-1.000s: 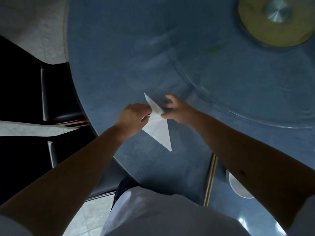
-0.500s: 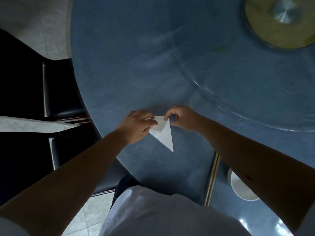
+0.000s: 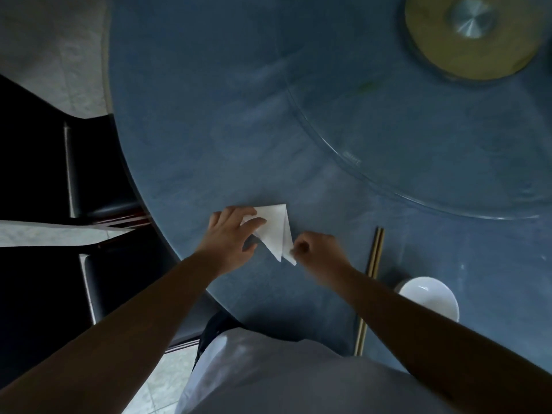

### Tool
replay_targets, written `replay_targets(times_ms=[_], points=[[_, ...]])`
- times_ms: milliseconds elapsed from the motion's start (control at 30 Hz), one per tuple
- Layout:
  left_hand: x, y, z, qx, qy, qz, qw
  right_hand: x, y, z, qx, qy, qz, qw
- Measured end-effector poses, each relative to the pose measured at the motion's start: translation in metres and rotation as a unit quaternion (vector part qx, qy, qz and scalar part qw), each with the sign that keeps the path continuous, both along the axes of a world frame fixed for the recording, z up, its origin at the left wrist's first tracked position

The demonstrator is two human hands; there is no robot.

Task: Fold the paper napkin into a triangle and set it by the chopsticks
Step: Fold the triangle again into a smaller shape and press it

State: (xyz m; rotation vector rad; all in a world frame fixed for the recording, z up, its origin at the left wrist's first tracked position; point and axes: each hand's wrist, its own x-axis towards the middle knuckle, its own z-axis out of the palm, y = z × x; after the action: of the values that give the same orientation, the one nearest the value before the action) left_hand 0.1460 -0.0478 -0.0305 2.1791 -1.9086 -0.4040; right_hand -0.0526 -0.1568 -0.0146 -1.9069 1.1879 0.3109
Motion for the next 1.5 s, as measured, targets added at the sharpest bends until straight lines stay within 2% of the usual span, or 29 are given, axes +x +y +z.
replay_targets(times_ms=[33, 100, 233, 367, 533, 667, 733, 833, 933, 1033, 1167, 1300, 1500], points=[[0.000, -0.001, 0.001, 0.002, -0.004, 0.008, 1.000, -0.001, 0.009, -0.001, -0.005, 0.018, 0.012, 1.000], [-0.001, -0.005, 0.002, 0.010, -0.009, 0.034, 0.999, -0.003, 0.022, -0.005, -0.077, 0.043, 0.061, 0.994], [0.000, -0.012, 0.003, 0.038, -0.008, 0.064, 0.997, -0.002, 0.034, -0.008, -0.284, -0.022, 0.190, 0.940], [0.007, -0.010, 0.002, 0.045, 0.001, 0.083, 0.996, 0.000, 0.035, -0.013, -0.354, -0.050, 0.242, 0.902], [0.016, -0.004, -0.002, 0.035, 0.010, 0.110, 0.993, -0.002, 0.032, -0.017, -0.348, -0.054, 0.294, 0.888], [0.019, 0.001, -0.001, 0.011, 0.009, 0.099, 0.995, -0.004, 0.024, -0.016, -0.370, -0.076, 0.281, 0.882], [0.020, 0.003, 0.001, -0.002, 0.001, 0.077, 0.997, -0.007, 0.021, -0.013, -0.381, -0.082, 0.284, 0.876], [0.020, 0.005, 0.002, -0.007, -0.050, -0.005, 0.999, -0.014, 0.017, -0.011, -0.385, -0.069, 0.300, 0.870], [0.019, 0.012, 0.002, 0.042, -0.070, -0.055, 0.995, -0.018, 0.016, -0.010, -0.373, -0.050, 0.310, 0.873], [0.017, 0.020, -0.001, 0.117, -0.069, -0.053, 0.989, -0.019, 0.019, -0.009, -0.369, -0.039, 0.325, 0.870], [0.014, 0.027, -0.011, 0.169, -0.089, -0.039, 0.981, -0.022, 0.020, -0.009, -0.366, -0.030, 0.331, 0.870], [0.014, 0.027, -0.014, 0.183, -0.088, -0.026, 0.979, -0.024, 0.022, -0.004, -0.357, -0.029, 0.319, 0.877], [0.003, 0.026, -0.013, 0.153, -0.079, -0.020, 0.985, -0.021, 0.021, 0.002, -0.338, -0.055, 0.267, 0.901]])
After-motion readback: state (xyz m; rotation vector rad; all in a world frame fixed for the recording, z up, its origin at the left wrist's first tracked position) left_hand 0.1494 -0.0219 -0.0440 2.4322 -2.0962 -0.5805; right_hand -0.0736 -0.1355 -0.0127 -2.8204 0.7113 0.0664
